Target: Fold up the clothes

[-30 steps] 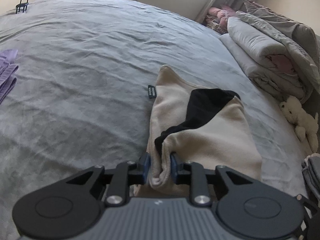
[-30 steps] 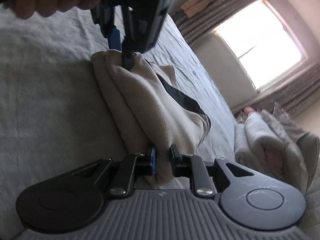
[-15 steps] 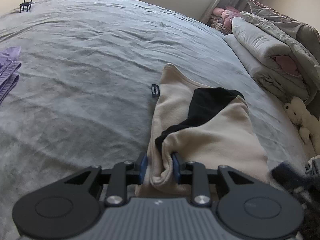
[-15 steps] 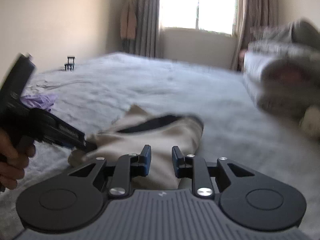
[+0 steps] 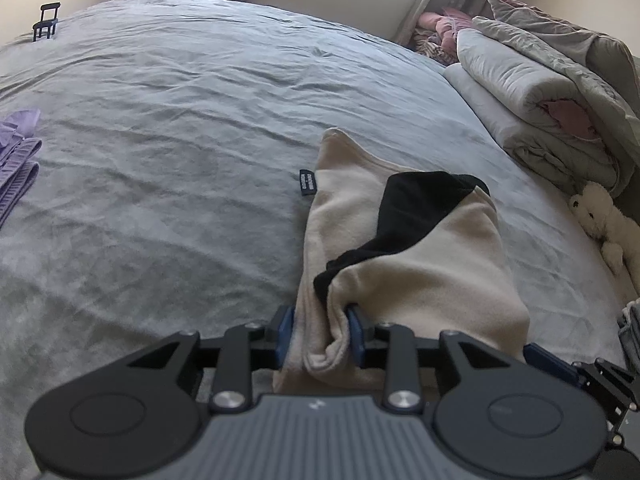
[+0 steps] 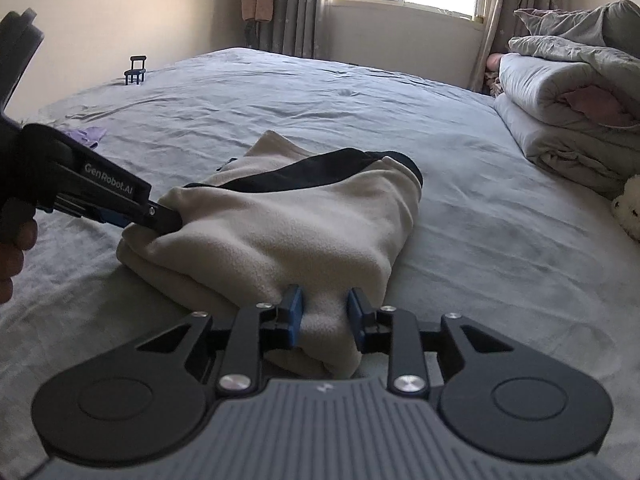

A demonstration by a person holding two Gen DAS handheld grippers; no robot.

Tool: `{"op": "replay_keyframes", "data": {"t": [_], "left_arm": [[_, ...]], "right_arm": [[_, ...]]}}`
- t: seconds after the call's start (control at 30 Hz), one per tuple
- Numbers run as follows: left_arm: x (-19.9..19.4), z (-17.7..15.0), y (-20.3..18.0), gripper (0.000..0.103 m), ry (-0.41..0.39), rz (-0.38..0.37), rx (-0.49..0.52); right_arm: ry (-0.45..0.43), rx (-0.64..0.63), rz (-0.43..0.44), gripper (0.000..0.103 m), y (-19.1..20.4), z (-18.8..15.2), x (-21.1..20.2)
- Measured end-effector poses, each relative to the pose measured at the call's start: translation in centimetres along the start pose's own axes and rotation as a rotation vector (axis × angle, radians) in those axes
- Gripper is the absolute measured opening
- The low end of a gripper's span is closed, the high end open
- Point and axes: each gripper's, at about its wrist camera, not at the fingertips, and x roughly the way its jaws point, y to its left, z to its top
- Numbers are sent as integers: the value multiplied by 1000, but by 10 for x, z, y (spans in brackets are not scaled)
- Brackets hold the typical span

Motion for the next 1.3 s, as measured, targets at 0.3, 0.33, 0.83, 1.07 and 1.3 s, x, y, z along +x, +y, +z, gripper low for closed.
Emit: {"op": "replay_keyframes", "data": {"t": [0.3,0.33,0.83,1.07,1.3], "left_arm": [[2,0,3,33,6,-10,-16],[2,0,2,33,5,-8,-14],[2,-1,4,33,11,-15,-33],[2,0,7,33,22,-30,-57],[-1,5,25,33,78,-118,-146]], "right_arm": [[18,140,39,41,-19,6,-4],[24,178,57,42,-25,6,-4],[88,977,390,66,-97,-31,18],[47,983,375,68,-78,-31,18],[36,801,256,48,-58,-13,5]]}}
